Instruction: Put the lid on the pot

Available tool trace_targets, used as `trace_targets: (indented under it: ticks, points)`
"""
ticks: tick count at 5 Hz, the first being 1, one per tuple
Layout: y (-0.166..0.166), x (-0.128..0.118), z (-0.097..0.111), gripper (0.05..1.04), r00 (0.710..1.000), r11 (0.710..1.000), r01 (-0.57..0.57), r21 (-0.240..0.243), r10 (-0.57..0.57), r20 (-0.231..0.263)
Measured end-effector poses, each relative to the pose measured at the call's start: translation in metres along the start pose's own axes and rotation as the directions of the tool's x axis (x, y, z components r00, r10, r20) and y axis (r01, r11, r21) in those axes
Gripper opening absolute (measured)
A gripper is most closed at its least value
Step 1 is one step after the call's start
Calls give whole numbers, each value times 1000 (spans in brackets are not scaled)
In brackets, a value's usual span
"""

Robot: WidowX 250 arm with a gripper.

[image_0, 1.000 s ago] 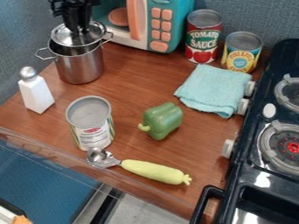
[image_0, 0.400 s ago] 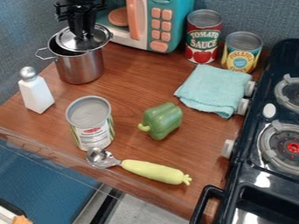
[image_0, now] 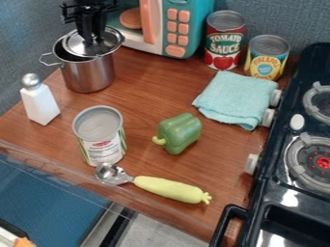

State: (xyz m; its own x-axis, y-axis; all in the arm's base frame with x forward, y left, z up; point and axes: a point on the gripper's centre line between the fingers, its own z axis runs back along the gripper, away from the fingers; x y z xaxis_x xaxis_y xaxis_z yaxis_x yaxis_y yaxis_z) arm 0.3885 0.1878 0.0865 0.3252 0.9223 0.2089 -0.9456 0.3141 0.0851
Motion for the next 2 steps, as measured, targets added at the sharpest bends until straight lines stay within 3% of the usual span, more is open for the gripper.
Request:
trace_targets:
  ticks: [2]
  points:
    - [6,-3,0,277,1000,1000,16,7,-16,-1]
